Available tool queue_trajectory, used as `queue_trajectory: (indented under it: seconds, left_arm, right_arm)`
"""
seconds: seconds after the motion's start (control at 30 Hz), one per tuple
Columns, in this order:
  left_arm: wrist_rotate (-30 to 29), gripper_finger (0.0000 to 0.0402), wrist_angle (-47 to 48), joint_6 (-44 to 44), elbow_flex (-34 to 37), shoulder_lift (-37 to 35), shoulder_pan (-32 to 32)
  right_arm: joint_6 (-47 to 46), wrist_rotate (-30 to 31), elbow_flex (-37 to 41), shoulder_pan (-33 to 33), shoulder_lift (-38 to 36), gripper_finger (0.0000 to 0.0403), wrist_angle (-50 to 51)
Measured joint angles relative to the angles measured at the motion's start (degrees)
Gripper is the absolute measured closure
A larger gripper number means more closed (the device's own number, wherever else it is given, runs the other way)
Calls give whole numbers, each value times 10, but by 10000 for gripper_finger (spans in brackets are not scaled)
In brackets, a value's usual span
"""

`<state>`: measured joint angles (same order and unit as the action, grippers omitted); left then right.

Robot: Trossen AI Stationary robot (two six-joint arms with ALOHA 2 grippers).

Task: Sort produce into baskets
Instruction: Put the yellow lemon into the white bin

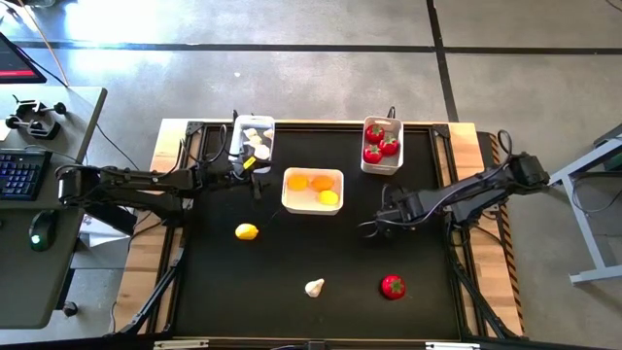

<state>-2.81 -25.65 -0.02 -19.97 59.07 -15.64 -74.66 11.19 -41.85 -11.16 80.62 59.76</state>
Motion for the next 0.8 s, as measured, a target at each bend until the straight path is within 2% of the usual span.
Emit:
queue_trajectory:
  seconds: [0.17,0.23,0.37,0.47,0.7,0.8]
  left_arm:
    - [5,169,-43,-6,24,0,7]
    - [7,169,-74,1,39,0,15]
    - [7,169,-133,19,63,0,29]
    - [7,169,-138,33,64,0,35]
    - [2,169,-137,37,64,0,37]
    - [2,169,-137,37,64,0,37]
  right_arm:
    - [95,34,-66,3,0,267,1]
    - [149,64,-97,3,0,264,-13]
    - [264,128,-151,3,0,264,-77]
    - [352,158,-179,8,11,263,-150]
    - [561,147,-241,45,94,263,-315]
    - [625,108,-278,69,146,263,-349]
